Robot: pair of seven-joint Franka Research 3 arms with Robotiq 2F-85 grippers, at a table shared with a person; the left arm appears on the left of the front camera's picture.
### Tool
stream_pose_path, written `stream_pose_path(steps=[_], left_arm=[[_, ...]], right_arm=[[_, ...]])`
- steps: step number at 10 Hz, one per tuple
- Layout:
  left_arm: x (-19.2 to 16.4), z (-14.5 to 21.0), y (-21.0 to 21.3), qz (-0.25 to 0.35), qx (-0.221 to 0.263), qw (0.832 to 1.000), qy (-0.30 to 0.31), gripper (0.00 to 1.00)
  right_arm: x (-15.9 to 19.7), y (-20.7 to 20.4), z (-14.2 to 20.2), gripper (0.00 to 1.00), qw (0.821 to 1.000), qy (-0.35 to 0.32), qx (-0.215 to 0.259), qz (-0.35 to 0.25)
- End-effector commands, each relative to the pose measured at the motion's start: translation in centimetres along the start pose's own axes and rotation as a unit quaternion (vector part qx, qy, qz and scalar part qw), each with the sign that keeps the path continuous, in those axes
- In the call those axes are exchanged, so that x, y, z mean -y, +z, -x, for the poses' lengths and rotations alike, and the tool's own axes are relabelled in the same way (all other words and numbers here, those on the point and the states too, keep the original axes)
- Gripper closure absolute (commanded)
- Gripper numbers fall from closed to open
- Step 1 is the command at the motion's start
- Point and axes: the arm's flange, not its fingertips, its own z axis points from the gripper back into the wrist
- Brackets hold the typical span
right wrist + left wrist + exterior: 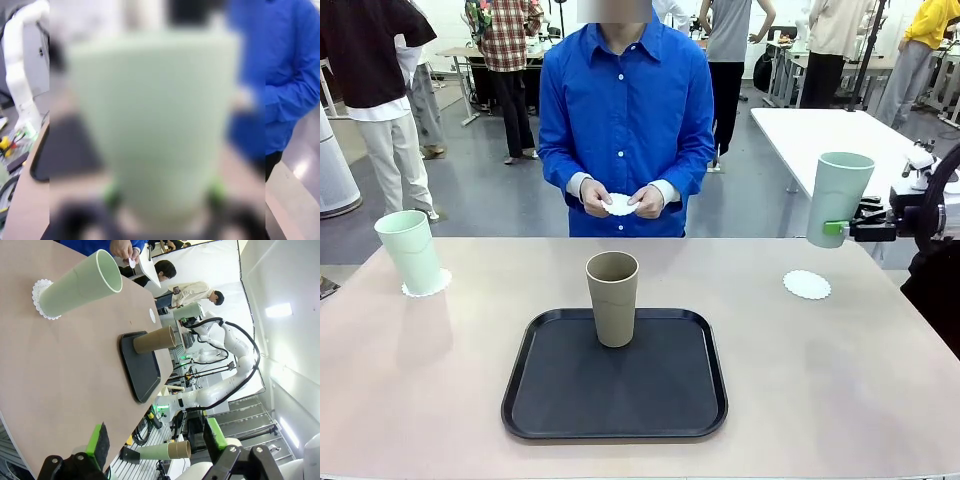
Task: Place coasters on the table and set cups on them.
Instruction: Take one Reusable plastic cup from the Flat Tray and place it on a coaster set by the human.
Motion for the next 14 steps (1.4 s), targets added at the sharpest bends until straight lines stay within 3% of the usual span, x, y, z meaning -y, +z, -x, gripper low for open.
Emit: stream_pose_path(steps=[1,3,10,14], left_arm=[[0.2,0.2,0.0,0.001,-0.002,1.0,-0.006,0.0],[0.2,0.2,0.0,0.001,-0.002,1.0,-0.006,0.0],[0.2,0.2,0.0,0.001,-0.002,1.0,-0.006,0.0],[0.2,0.2,0.0,0.001,-0.002,1.0,-0.006,0.0]], right_arm=[[2.3,0.0,1.1,0.19,0.998,0.053,-0.004,-0.022],[3.9,-0.3,2.3,0.19,0.997,0.074,-0.017,-0.022],[6.9,-1.4,7.3,0.19,0.998,-0.028,-0.009,-0.055],[7.0,-1.5,10.0,0.19,0.998,-0.024,-0.001,-0.066]])
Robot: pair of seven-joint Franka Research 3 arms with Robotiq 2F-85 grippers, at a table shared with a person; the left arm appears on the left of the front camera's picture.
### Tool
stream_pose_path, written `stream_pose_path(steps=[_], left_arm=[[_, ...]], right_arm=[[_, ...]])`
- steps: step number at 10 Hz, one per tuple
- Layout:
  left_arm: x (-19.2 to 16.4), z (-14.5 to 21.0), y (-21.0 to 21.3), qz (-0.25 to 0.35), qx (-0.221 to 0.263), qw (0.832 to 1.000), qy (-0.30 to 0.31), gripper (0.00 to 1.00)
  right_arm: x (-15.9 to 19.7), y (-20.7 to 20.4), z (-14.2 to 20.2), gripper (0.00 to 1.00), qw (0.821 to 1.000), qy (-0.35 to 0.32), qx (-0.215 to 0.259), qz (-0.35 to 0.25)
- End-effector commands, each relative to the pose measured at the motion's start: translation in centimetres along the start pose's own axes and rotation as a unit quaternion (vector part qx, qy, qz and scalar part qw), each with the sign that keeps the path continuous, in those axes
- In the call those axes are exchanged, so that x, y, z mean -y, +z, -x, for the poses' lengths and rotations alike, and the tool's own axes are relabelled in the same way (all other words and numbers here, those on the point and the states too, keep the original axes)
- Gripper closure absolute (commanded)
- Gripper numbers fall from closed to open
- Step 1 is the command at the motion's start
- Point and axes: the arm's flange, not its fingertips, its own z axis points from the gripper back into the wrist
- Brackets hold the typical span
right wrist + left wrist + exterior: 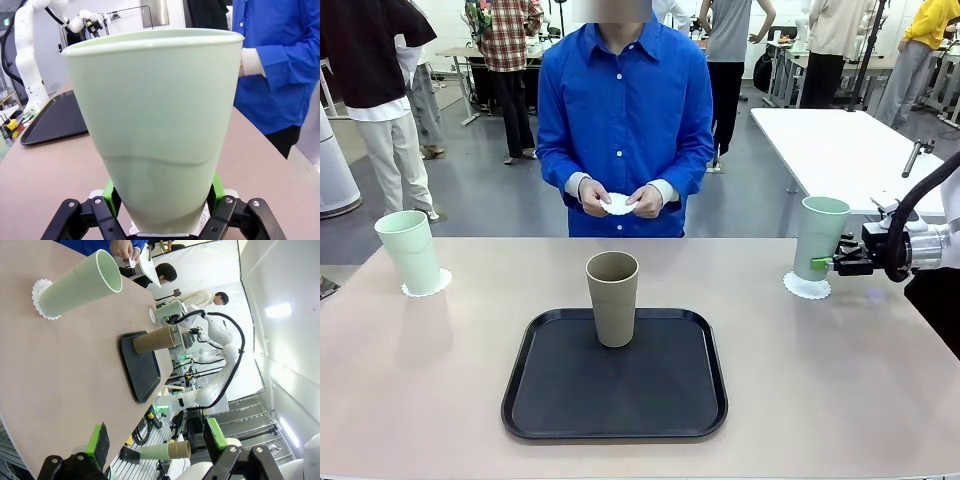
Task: Place coasters on the table and set cups on them.
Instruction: Take one Reusable plastic cup from the Flat Tray and place it on a coaster set by the human.
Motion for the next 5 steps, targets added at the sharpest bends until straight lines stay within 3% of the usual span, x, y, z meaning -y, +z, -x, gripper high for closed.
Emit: stream_pose_path(steps=[1,5], left_arm=[[0.19,0.24,0.05,0.001,-0.002,1.0,-0.006,0.0],[0.19,0.24,0.05,0.001,-0.002,1.0,-0.006,0.0]], right_arm=[[0.42,0.08,0.3,0.19,1.0,0.016,-0.002,-0.018],[0.43,-0.43,1.21,0.19,0.999,0.027,-0.005,-0.029]])
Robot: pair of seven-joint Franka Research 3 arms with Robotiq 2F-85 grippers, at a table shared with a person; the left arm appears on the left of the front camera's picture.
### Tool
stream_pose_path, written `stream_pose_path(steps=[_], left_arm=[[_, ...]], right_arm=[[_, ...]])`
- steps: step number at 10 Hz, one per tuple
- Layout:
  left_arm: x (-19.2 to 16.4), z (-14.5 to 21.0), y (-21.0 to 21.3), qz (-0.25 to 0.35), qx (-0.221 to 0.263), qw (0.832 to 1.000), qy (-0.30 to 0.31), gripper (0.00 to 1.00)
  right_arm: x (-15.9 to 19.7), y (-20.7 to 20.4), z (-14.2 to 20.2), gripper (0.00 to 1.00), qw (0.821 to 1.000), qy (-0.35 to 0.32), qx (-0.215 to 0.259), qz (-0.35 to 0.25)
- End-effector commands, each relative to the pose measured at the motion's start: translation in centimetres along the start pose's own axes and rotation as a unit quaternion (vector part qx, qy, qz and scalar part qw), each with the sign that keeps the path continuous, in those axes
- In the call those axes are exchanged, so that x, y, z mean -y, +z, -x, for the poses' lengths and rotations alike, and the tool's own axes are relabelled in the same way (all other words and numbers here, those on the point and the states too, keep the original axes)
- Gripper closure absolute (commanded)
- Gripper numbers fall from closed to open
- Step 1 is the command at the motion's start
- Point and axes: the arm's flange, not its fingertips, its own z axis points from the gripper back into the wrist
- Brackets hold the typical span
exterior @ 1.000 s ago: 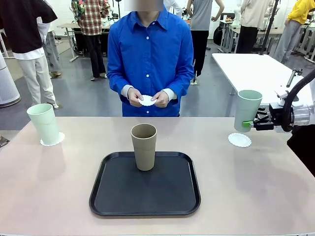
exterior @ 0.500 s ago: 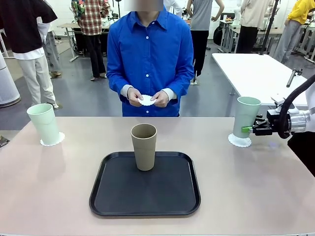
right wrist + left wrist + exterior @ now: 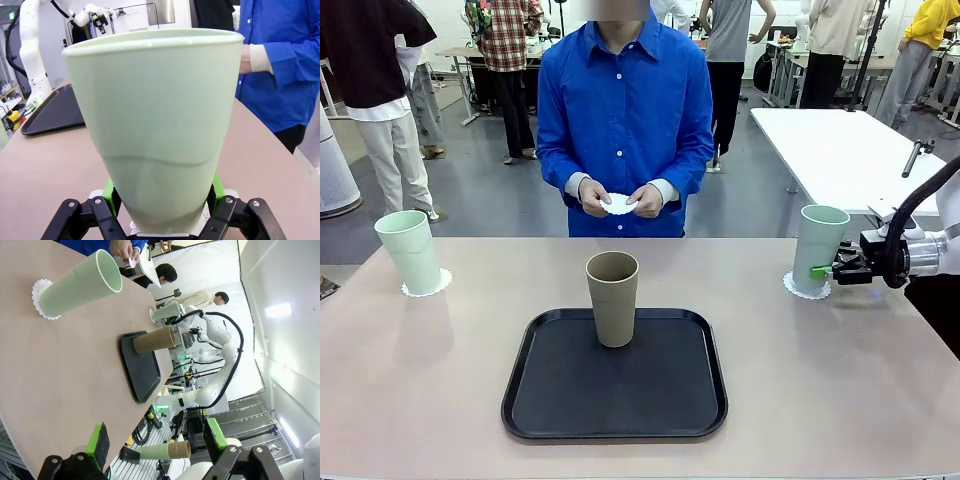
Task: Place coasters on the table and set cups on them.
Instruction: Take one Reusable plastic cup from the Flat Tray and place it on a coaster set by the human.
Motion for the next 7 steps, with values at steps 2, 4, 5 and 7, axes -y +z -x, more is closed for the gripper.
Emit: stream_pose_path(steps=[2,4,5,7], left_arm=[[0.19,0.24,0.05,0.001,-0.002,1.0,-0.006,0.0],[0.19,0.24,0.05,0.001,-0.002,1.0,-0.006,0.0],[0.19,0.24,0.05,0.001,-0.002,1.0,-0.006,0.0],[0.19,0.24,0.05,0.001,-0.002,1.0,-0.006,0.0]], right_arm=[[0.7,-0.04,0.17,0.19,1.0,0.014,0.002,-0.02],[0.92,-0.15,0.19,0.19,1.0,0.014,0.0,-0.019],[1.06,-0.21,0.28,0.19,1.0,0.012,0.0,-0.018],[1.09,-0.14,0.47,0.19,1.0,0.01,-0.003,-0.018]])
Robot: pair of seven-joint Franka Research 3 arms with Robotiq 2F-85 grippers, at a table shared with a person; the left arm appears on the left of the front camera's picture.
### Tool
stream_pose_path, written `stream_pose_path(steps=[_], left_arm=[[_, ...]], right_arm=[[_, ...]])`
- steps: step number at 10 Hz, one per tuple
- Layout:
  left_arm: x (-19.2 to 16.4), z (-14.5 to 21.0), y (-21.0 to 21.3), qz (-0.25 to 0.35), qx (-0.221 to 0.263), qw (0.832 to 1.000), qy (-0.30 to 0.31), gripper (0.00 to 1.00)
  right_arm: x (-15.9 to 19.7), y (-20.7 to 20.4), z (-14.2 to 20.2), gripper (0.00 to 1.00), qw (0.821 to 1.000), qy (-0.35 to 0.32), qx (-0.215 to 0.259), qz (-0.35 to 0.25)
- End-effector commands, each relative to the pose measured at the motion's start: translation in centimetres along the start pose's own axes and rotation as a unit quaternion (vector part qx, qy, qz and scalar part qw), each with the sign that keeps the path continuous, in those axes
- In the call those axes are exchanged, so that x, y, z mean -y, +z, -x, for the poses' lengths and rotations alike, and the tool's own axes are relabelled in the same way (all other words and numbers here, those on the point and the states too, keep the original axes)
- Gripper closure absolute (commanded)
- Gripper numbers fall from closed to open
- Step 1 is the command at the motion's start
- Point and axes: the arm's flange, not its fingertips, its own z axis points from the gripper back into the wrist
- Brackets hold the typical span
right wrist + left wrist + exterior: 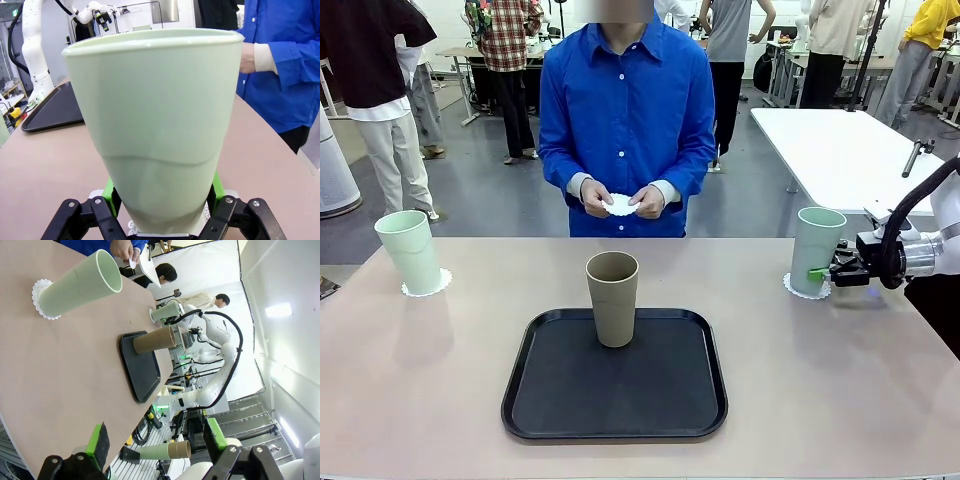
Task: Place coasters on the table and set cups on them.
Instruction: Take one Reusable plastic cup from the Flat Tray and place it on a coaster set by the human.
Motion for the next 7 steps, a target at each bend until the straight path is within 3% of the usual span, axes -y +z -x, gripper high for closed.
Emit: stream_pose_path(steps=[1,7], left_arm=[[0.19,0.24,0.06,0.001,-0.002,1.0,-0.006,0.0],[0.19,0.24,0.06,0.001,-0.002,1.0,-0.006,0.0]], right_arm=[[0.81,0.25,0.16,0.19,1.0,0.009,0.0,-0.009],[0.94,0.19,0.69,0.19,1.0,0.007,-0.006,-0.018]])
